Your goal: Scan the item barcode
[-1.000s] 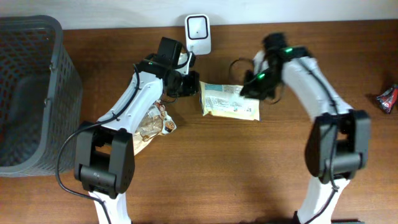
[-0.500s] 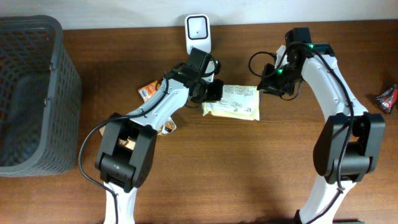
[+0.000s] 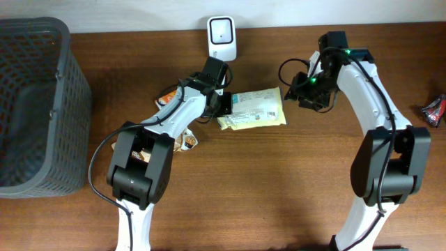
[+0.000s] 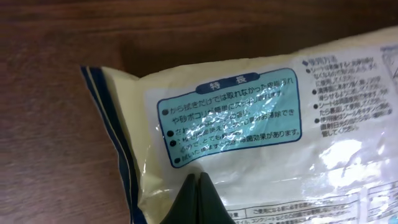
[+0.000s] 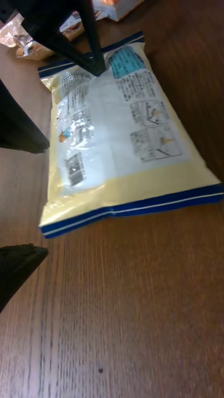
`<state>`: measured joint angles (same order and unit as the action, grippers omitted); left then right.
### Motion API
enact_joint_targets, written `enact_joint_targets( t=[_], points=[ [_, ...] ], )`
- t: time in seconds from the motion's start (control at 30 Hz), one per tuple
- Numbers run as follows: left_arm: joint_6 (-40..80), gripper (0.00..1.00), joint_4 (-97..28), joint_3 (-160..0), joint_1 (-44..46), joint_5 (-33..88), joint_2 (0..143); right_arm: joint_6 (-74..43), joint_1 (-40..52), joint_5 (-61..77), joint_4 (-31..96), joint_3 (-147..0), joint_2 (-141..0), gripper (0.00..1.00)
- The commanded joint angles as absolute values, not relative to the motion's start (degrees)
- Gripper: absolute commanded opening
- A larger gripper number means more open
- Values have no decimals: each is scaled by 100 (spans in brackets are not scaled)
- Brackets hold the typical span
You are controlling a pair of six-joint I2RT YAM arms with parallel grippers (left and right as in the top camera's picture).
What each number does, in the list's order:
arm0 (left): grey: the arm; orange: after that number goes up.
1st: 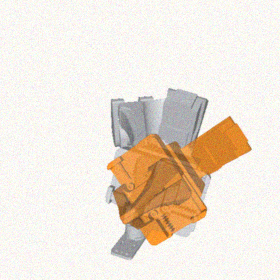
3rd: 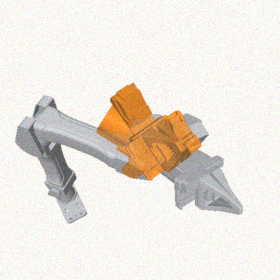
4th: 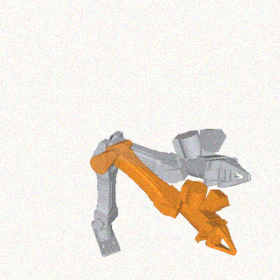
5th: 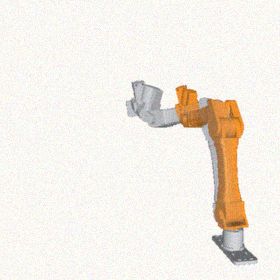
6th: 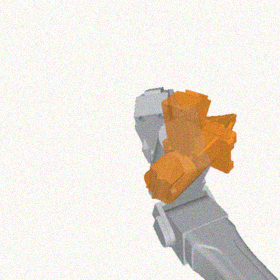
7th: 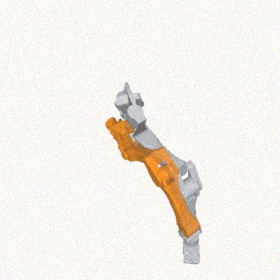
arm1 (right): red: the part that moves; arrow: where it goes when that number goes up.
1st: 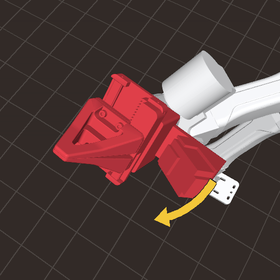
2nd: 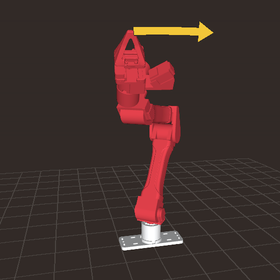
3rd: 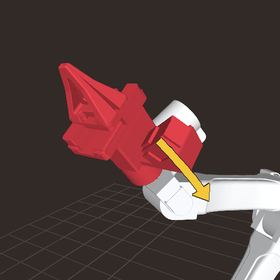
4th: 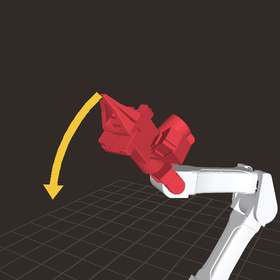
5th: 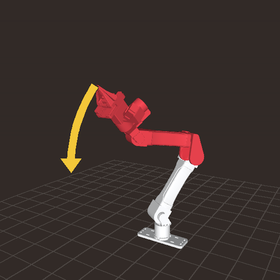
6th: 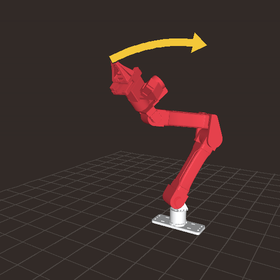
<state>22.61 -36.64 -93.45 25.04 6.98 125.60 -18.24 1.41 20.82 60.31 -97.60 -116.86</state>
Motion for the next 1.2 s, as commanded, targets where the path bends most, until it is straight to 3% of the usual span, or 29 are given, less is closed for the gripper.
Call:
enact_joint_targets(
  t=[0.0,0.23,0.4,0.57,0.67,0.8,0.87,1.17],
  points=[
    [2281,0,-3876,-9439,2418,464,12643,-1844,416,2027,6016,-9730,-11782,48],
    [1988,0,-4880,-10182,2281,471,12411,-1922,755,2032,5627,-9730,-11782,43],
    [1988,0,-5363,-10368,2294,1671,12278,-2106,797,2025,5081,-9730,-11858,34],
    [1990,0,-5457,-10145,2281,1669,12283,-2217,823,2064,4692,-9730,-12215,28],
    [1988,0,-5500,-10123,2270,1466,12283,-2213,873,2211,4471,-9730,-12455,16],
    [1988,0,-5496,-10123,2270,1343,12283,-2211,941,2231,4370,-9730,-12606,13],
    [1990,0,-5498,-10123,2270,1225,12283,-2213,976,2119,4427,-9730,-12654,4],
    [1988,0,-5496,-10123,2237,738,12283,-2211,1050,1278,5478,-9730,-12658,4]
  ],
)
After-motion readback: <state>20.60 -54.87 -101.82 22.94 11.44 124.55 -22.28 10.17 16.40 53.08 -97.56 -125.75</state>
